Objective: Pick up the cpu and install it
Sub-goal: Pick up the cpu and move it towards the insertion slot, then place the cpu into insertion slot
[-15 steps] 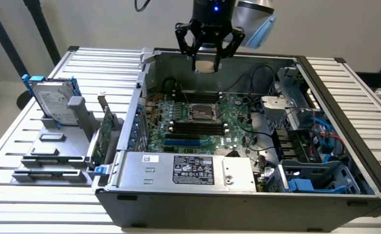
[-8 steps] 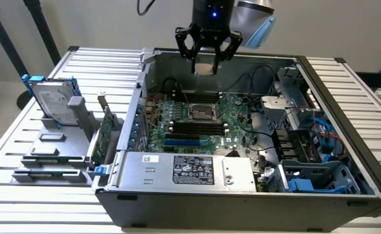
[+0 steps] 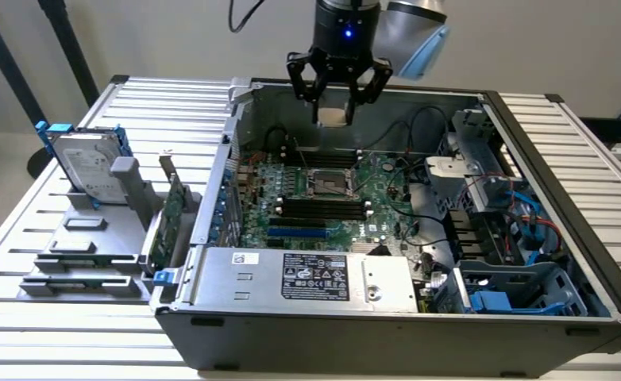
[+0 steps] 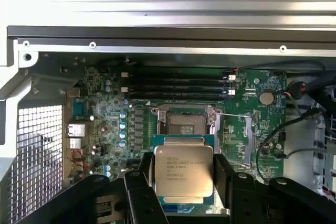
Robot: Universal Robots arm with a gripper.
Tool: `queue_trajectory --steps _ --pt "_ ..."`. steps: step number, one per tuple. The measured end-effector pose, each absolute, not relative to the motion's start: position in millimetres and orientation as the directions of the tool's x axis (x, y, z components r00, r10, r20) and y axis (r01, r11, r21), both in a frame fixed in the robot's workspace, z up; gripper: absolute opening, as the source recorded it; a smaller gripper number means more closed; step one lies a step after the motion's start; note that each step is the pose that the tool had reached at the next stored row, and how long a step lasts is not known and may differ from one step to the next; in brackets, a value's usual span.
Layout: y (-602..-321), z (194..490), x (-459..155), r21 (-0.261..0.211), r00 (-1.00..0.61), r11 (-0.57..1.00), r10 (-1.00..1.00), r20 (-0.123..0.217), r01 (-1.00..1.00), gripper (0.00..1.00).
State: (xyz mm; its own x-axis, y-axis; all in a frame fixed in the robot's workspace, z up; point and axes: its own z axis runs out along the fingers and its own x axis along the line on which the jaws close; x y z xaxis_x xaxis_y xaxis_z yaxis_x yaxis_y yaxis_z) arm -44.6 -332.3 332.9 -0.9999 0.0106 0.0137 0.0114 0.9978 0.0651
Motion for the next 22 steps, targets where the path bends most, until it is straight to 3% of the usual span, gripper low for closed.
queue_trajectory --steps 9,22 --pt "-329 317 -38 0.065 -1.0 0.998 0.011 0.014 0.012 0.55" --pt "-329 316 -38 0.065 -1.0 0.998 0.011 0.014 0.012 0.55"
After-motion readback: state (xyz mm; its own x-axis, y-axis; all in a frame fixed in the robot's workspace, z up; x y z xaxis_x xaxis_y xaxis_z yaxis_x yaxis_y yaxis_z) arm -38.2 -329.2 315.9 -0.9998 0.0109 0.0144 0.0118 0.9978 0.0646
